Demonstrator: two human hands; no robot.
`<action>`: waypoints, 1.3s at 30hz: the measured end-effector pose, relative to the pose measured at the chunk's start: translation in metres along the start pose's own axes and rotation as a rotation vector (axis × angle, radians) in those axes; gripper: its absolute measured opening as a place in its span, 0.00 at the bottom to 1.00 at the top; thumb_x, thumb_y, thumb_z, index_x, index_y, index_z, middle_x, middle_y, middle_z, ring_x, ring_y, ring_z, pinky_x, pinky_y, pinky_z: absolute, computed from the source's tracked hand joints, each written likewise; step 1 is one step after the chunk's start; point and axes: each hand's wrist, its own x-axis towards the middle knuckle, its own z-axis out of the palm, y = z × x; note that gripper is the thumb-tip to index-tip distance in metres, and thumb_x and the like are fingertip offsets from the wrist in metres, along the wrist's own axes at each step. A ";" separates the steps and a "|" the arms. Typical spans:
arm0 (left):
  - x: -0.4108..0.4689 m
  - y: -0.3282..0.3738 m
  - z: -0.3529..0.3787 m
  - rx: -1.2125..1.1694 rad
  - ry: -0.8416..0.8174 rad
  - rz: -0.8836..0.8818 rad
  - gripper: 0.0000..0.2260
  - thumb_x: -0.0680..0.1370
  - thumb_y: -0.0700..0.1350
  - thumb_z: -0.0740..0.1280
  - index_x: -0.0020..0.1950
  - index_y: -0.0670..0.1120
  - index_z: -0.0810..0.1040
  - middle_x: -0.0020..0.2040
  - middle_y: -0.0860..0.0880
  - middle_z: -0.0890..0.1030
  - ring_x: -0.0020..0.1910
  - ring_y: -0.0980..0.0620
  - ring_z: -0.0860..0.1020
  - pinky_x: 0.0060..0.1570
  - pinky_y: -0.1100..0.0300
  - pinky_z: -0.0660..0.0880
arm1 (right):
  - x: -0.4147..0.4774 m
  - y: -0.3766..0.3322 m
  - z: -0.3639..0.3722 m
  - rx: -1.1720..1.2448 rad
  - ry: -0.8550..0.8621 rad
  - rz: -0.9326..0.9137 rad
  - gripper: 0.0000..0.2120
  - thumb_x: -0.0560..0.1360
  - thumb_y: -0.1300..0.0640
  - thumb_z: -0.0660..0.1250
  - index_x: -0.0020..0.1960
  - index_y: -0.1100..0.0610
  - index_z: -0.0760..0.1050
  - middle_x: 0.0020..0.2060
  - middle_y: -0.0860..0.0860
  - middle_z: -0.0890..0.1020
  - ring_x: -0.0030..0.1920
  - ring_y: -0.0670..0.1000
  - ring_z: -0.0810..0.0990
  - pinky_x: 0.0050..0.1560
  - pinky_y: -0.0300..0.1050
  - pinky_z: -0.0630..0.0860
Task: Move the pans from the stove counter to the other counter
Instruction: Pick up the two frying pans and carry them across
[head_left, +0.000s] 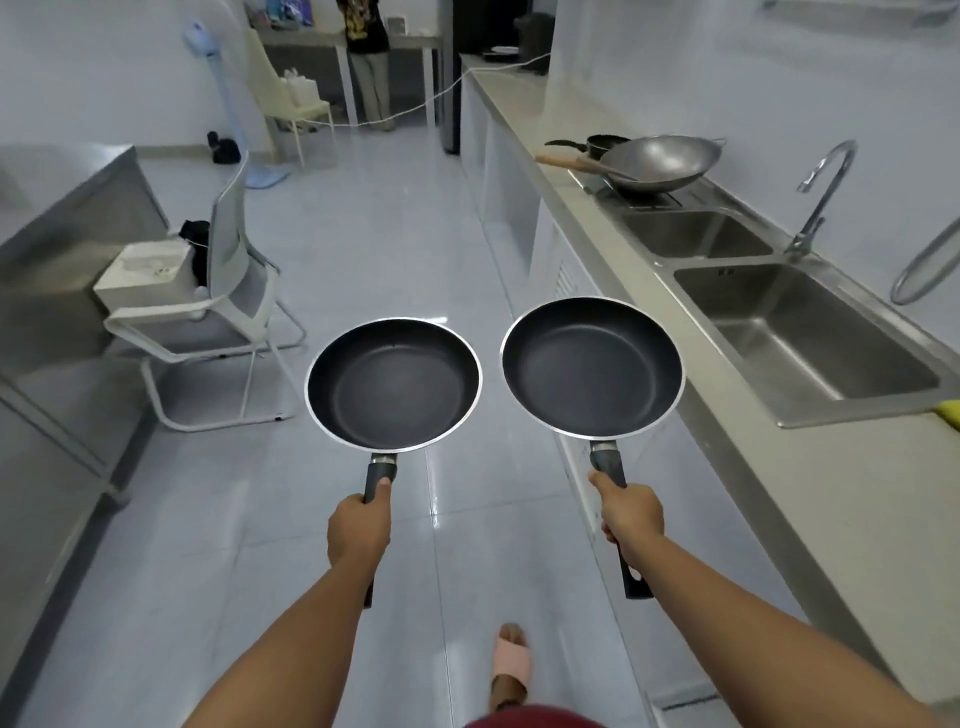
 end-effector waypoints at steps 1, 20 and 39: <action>0.015 0.014 0.007 -0.001 0.006 -0.005 0.22 0.79 0.60 0.62 0.39 0.43 0.77 0.33 0.43 0.81 0.31 0.45 0.79 0.39 0.52 0.80 | 0.017 -0.015 0.006 -0.014 -0.009 -0.006 0.20 0.74 0.44 0.70 0.35 0.60 0.74 0.25 0.55 0.77 0.24 0.54 0.75 0.29 0.44 0.73; 0.348 0.213 0.043 0.035 0.068 -0.068 0.23 0.79 0.61 0.61 0.42 0.41 0.78 0.39 0.41 0.84 0.40 0.40 0.84 0.45 0.47 0.83 | 0.285 -0.282 0.244 -0.038 -0.113 0.008 0.21 0.71 0.43 0.72 0.35 0.61 0.74 0.22 0.55 0.78 0.20 0.53 0.74 0.25 0.41 0.70; 0.720 0.440 0.062 0.143 0.026 -0.010 0.23 0.79 0.61 0.60 0.42 0.41 0.78 0.40 0.40 0.84 0.41 0.39 0.83 0.47 0.45 0.82 | 0.505 -0.552 0.456 0.042 -0.085 0.051 0.20 0.72 0.45 0.72 0.34 0.61 0.74 0.20 0.53 0.76 0.17 0.51 0.72 0.24 0.41 0.71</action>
